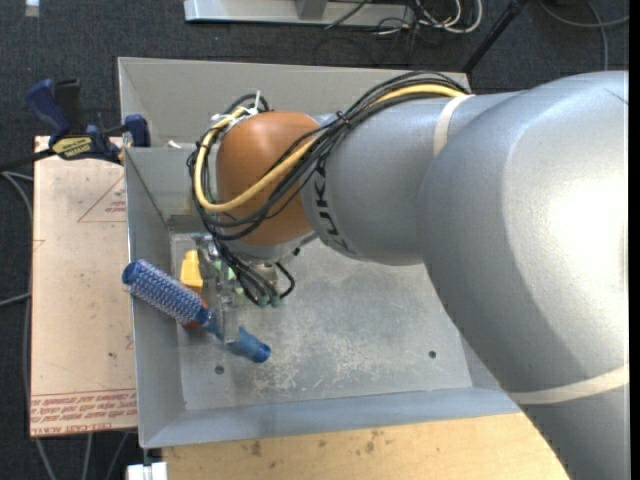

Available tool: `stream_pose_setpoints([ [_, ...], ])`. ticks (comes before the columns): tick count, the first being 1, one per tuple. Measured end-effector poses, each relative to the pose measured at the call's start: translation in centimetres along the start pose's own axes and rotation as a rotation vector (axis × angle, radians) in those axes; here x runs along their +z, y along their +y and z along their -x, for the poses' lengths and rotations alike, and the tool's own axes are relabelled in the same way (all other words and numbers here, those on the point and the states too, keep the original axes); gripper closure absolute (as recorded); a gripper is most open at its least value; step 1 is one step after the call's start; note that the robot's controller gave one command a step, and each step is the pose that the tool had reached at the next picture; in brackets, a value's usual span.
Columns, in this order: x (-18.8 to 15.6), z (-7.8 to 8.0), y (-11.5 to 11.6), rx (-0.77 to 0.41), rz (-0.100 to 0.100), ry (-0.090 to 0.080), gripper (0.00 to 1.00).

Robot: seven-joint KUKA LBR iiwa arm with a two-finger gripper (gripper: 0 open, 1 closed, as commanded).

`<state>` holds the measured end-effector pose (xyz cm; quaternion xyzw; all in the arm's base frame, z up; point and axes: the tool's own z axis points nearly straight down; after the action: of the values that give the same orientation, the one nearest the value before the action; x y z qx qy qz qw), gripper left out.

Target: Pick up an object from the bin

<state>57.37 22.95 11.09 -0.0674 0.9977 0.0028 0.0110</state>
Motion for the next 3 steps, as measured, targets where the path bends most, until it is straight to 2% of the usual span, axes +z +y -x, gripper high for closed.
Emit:
stream_pose_setpoints([
  [1,1.3,0.7,1.2,0.113,0.000,0.004,0.00],
  [2,2.6,5.5,1.4,0.147,0.003,-0.007,0.00],
  [3,3.2,7.2,0.4,0.155,0.004,-0.005,0.00],
])
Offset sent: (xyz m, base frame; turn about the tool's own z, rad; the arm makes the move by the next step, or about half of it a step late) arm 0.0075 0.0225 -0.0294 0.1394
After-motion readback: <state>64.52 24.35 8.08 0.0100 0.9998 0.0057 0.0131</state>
